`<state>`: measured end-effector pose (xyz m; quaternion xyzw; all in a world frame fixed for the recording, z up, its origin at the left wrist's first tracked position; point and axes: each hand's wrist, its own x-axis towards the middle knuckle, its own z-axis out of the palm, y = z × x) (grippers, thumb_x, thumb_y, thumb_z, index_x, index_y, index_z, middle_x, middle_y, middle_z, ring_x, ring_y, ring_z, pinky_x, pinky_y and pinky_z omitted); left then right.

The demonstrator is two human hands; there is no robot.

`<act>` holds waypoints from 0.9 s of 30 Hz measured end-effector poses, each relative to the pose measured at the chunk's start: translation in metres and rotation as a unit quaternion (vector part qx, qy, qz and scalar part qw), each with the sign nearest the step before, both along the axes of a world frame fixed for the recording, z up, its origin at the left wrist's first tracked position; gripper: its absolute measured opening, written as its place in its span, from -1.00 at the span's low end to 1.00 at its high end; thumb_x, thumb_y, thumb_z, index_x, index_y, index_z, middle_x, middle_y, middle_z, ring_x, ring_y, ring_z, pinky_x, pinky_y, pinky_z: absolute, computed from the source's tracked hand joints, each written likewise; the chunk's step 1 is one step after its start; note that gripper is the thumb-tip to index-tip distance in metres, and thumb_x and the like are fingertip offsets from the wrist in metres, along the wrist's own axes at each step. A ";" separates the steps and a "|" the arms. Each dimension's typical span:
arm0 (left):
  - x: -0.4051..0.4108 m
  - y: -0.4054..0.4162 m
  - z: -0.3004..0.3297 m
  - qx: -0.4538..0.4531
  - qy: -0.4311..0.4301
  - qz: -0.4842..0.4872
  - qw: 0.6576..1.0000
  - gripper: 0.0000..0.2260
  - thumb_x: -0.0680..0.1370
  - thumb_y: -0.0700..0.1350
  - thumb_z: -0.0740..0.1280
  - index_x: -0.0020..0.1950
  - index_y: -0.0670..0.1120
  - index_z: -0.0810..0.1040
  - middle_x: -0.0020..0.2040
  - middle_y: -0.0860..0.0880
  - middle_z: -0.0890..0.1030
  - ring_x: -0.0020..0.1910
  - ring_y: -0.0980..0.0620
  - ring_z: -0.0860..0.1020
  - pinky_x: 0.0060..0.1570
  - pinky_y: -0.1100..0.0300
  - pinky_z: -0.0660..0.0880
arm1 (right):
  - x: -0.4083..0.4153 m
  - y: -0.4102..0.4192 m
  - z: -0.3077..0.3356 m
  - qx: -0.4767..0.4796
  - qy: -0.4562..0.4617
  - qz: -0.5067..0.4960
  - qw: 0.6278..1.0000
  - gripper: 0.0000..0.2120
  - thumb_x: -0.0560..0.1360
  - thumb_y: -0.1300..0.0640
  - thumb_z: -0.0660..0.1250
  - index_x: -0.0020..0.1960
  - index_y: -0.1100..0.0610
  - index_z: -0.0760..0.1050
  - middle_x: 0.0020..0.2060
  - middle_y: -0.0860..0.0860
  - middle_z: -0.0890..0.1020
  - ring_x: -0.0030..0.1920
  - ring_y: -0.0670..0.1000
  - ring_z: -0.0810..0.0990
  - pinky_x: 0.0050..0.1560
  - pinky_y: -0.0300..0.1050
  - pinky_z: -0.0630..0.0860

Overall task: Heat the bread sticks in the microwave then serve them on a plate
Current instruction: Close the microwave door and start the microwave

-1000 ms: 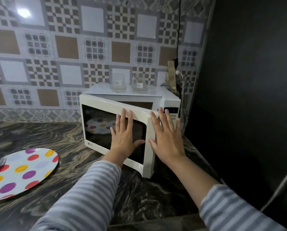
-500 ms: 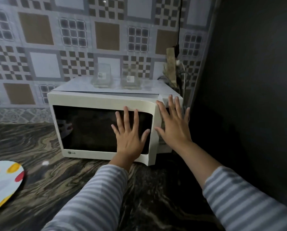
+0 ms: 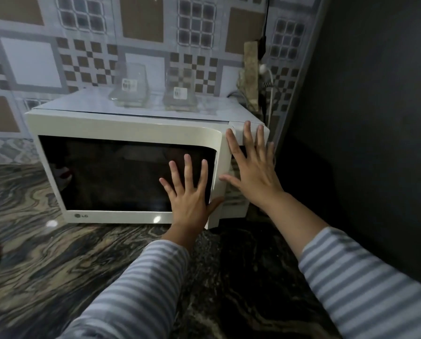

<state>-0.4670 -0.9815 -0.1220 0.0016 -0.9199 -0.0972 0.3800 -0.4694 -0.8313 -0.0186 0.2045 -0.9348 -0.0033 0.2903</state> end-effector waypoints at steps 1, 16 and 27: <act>-0.001 0.000 -0.001 -0.002 0.004 0.001 1.000 -0.19 0.40 0.39 0.04 0.54 -0.02 0.04 0.54 -0.19 -0.13 0.47 -0.38 -0.08 0.25 -0.49 -0.03 | -0.003 0.001 -0.002 0.007 0.007 -0.002 1.000 -0.01 0.46 -0.29 0.24 0.46 -0.10 -0.49 0.48 0.13 -0.38 0.48 0.26 -0.39 0.42 0.36 -0.20; -0.013 0.006 0.000 -0.021 -0.001 0.042 0.999 -0.12 0.37 0.35 0.26 0.53 -0.07 0.07 0.52 -0.26 -0.05 0.45 -0.44 -0.08 0.20 -0.55 0.04 | -0.028 -0.002 -0.013 0.024 0.116 -0.001 0.993 0.05 0.31 -0.31 0.37 0.54 0.02 -0.16 0.52 0.30 0.02 0.50 0.38 -0.01 0.36 0.39 0.14; -0.023 0.019 0.013 0.021 -0.013 0.054 0.998 -0.13 0.38 0.41 0.14 0.54 -0.01 -0.06 0.52 -0.16 -0.11 0.44 -0.39 -0.15 0.17 -0.58 -0.02 | -0.033 -0.013 -0.015 -0.007 0.107 -0.022 0.994 -0.04 0.34 -0.35 0.19 0.54 -0.01 -0.19 0.53 0.27 0.01 0.50 0.36 -0.02 0.37 0.42 0.16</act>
